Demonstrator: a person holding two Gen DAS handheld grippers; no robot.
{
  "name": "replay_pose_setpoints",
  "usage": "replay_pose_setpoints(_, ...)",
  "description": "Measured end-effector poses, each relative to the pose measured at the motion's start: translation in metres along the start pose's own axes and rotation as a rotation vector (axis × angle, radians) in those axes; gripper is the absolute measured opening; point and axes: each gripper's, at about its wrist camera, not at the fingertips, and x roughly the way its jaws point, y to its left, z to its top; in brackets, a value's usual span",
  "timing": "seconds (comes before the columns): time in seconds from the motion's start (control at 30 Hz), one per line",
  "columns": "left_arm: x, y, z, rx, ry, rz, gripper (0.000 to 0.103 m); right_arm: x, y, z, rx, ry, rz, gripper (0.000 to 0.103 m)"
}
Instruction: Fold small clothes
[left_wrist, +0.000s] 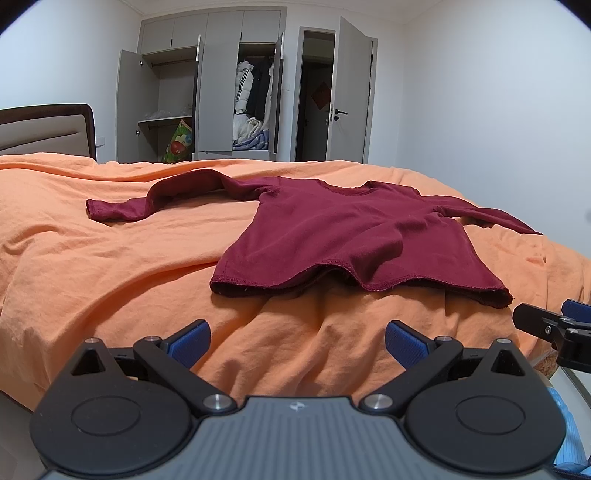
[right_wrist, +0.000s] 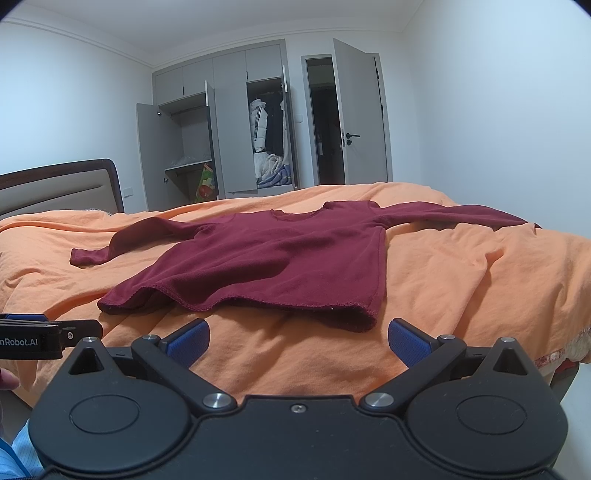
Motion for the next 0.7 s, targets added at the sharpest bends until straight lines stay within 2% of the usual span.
replay_pose_setpoints(0.3, 0.003, 0.001, 0.002, -0.002, 0.023, -0.001, 0.103, 0.001, 0.002, -0.002, 0.001, 0.012, -0.001, 0.103)
replay_pose_setpoints(0.53, 0.011, 0.000, 0.003, 0.014, 0.055, 0.023, 0.103, 0.011, -0.002, 0.003, 0.013, 0.056, 0.028, 0.103)
replay_pose_setpoints(0.7, 0.022, 0.008, 0.014, -0.005, 0.059, 0.047, 0.103, 0.020, -0.008, 0.016, 0.007, 0.038, 0.042, 0.103)
